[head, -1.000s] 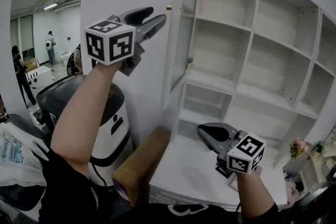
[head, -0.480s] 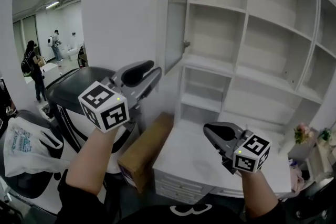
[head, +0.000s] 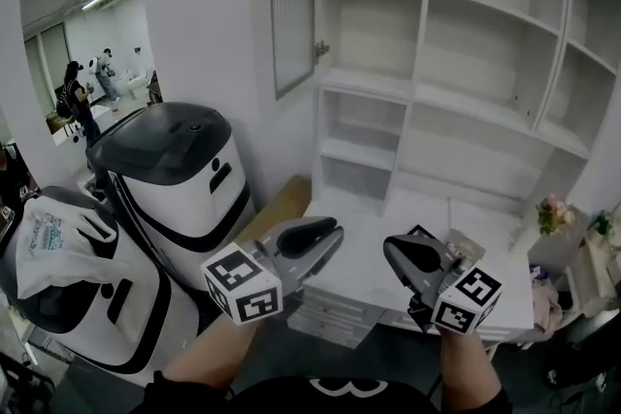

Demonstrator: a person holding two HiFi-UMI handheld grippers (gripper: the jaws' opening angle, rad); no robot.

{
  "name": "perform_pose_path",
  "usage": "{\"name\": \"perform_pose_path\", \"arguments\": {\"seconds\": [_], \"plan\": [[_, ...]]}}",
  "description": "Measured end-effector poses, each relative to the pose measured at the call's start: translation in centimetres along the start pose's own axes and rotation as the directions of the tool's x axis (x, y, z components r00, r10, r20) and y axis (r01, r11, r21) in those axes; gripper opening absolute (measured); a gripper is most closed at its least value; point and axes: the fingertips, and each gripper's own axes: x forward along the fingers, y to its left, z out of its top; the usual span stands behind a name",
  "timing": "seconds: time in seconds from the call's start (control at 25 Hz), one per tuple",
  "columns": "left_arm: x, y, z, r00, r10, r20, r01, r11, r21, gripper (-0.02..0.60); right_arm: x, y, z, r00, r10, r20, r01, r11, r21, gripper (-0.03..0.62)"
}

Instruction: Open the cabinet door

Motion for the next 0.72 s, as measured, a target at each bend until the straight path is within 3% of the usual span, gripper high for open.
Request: {"name": "perform_pose_path", "arguments": {"seconds": [0.2,0.4,0.72], "plan": [[-0.9,-5.0,-1.8,0.999,-0.019,-0.049,0.018,1.0,-0.026,0.021,-3.7,2.1,-0.3,0.998,-0.014,0.059,0.011,0.999,0.049,0.003],[-3.0,-8.7,-2.6,0.999,-0.03,-0.044,0.028,0.998,-0.06,0.009,-6.3,4.0,-1.4,0.997,-0.025,0.067,0.019,0.996,0.085,0.002],[-4.1,-11.7,-4.3,0.999,0.017,-0.049,-0.021,0.996,-0.09,0.011,-8.4,7.1,-1.4,0.997,0.005,0.073,-0.011,0.997,0.075,0.002]]}}
